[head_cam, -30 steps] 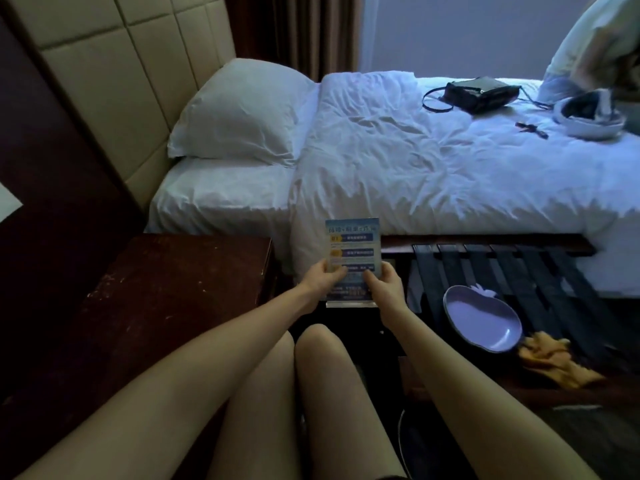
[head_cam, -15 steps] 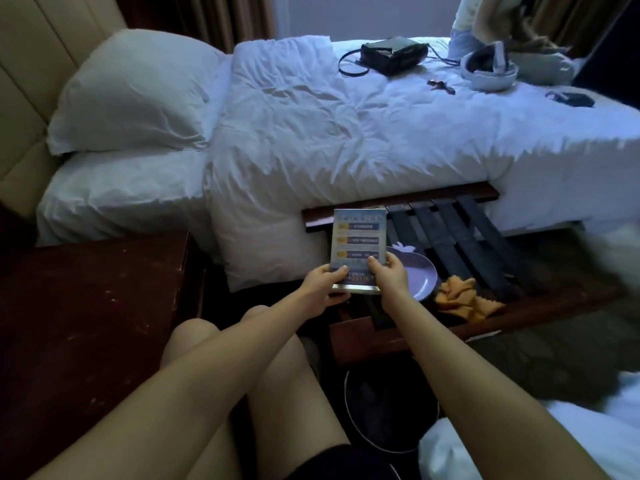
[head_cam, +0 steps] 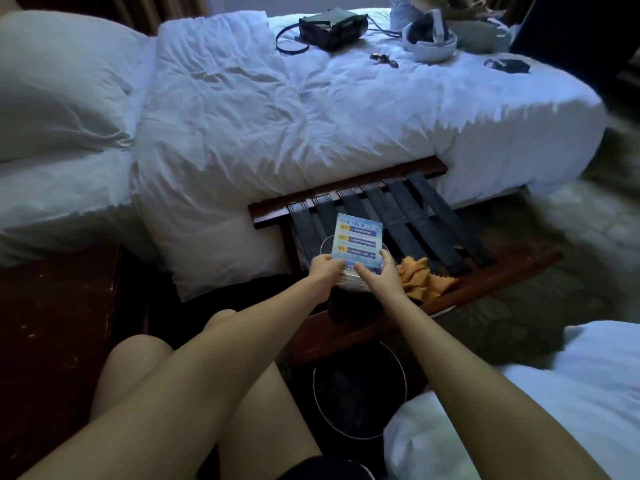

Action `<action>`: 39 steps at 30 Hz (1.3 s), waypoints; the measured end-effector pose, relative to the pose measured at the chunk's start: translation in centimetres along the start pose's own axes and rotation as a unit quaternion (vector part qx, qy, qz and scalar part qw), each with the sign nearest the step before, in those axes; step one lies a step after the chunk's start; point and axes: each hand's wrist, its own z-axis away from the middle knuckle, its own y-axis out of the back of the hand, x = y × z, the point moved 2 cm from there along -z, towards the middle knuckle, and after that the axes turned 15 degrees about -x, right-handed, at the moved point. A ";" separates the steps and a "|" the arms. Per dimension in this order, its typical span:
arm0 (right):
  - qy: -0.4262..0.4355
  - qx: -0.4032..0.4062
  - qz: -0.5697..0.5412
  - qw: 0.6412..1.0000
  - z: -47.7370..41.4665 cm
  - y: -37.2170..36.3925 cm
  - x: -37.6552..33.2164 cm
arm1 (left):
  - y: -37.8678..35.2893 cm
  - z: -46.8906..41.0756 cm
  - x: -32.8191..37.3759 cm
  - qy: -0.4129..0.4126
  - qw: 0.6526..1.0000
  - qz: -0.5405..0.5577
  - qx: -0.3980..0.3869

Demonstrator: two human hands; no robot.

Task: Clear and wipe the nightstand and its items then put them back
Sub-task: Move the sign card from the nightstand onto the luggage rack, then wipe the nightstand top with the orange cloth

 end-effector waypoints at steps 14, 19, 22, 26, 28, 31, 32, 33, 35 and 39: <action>-0.071 -0.006 0.060 0.996 -0.4 0.5 2.0 | -0.7 -2.2 -1.3 0.027 0.989 -0.125 0.073; -0.068 0.007 0.119 0.990 -0.3 0.2 1.6 | -0.7 -1.9 -1.1 0.009 0.978 -0.193 0.082; -0.048 0.010 0.168 0.985 0.0 0.7 1.3 | -0.7 -1.8 -1.1 0.006 0.965 -0.247 0.086; -0.022 0.074 0.287 0.955 0.9 2.0 1.4 | -0.8 -1.3 -1.5 -0.002 0.939 -0.330 0.097; -0.034 0.122 0.372 0.920 1.5 3.0 1.7 | -0.9 -1.2 -1.7 -0.014 0.917 -0.386 0.101; -0.103 0.139 0.445 0.879 2.3 4.2 2.6 | -1.0 -1.3 -1.9 -0.028 0.901 -0.423 0.099; -0.138 0.124 0.453 0.872 2.4 4.4 2.9 | -1.0 -1.3 -1.9 -0.029 0.900 -0.423 0.097; -0.172 0.106 0.455 0.867 2.6 4.5 3.2 | -1.1 -1.3 -2.0 -0.029 0.901 -0.422 0.096; -0.209 0.083 0.444 0.867 2.7 4.5 3.5 | -1.2 -1.1 -2.0 -0.027 0.903 -0.418 0.096; -0.176 0.112 0.447 0.870 2.8 4.9 3.9 | -1.7 -0.5 -1.9 -0.035 0.892 -0.433 0.127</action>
